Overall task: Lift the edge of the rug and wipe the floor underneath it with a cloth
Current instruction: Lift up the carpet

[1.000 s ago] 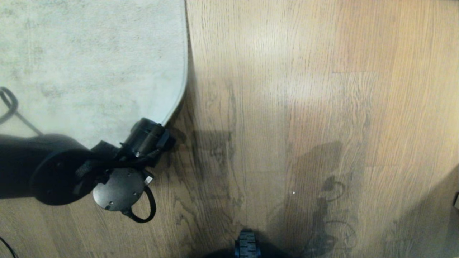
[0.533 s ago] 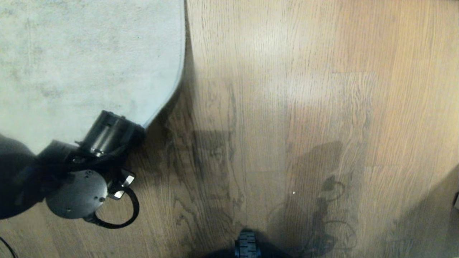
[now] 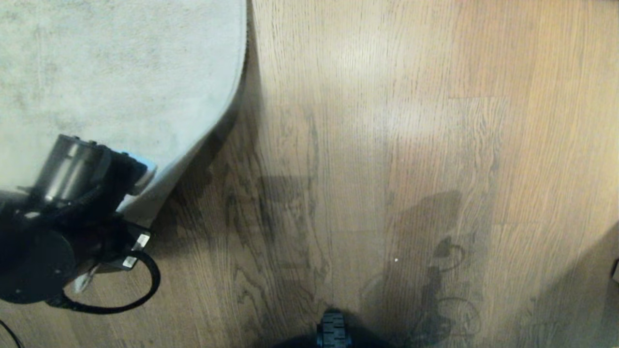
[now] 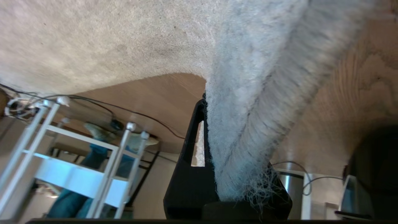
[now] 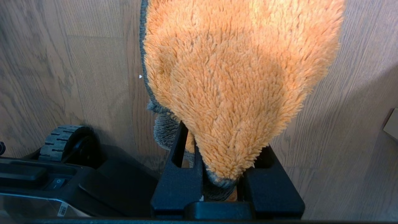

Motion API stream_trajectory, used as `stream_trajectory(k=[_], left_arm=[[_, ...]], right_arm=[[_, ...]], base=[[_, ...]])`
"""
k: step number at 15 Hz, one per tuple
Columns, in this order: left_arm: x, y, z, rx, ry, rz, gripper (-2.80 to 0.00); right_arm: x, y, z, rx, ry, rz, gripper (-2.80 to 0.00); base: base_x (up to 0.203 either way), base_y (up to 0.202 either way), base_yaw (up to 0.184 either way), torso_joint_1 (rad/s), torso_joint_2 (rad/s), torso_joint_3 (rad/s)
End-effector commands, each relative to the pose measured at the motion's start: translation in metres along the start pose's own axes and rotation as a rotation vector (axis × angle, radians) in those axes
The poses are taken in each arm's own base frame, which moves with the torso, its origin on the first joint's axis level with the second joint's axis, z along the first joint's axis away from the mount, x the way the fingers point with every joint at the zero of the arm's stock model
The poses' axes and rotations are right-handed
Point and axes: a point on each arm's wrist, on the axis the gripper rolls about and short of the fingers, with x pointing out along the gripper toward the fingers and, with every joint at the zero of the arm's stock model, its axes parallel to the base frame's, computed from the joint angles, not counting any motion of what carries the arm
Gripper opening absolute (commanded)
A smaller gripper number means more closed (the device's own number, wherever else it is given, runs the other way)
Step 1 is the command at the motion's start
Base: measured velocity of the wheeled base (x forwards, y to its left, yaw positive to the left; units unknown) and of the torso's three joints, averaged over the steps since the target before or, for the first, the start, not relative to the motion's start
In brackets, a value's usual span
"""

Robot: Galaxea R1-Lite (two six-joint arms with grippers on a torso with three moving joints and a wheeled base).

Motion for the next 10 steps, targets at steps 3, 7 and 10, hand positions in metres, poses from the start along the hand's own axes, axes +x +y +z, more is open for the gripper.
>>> stream_trajectory(k=[3,7,10], left_arm=[[-0.012,0.014,-0.018,-0.034,-0.021,-0.041,-2.80],[-0.016,0.015,-0.023,-0.044,-0.036,-0.087,-2.80],[-0.020,0.017,-0.024,-0.051,-0.055,-0.131,-2.80]], right_arm=[[0.000,0.000,0.000,-0.001,0.001,0.002,-2.80],[0.000,0.000,0.000,-0.001,0.001,0.001,-2.80],[0.000,0.000,0.000,-0.001,0.002,0.001,-2.80]], base=[[0.000,0.000,0.000,0.000,0.00,0.000],[0.000,0.000,0.000,0.000,0.00,0.000],[0.000,0.000,0.000,0.000,0.00,0.000]])
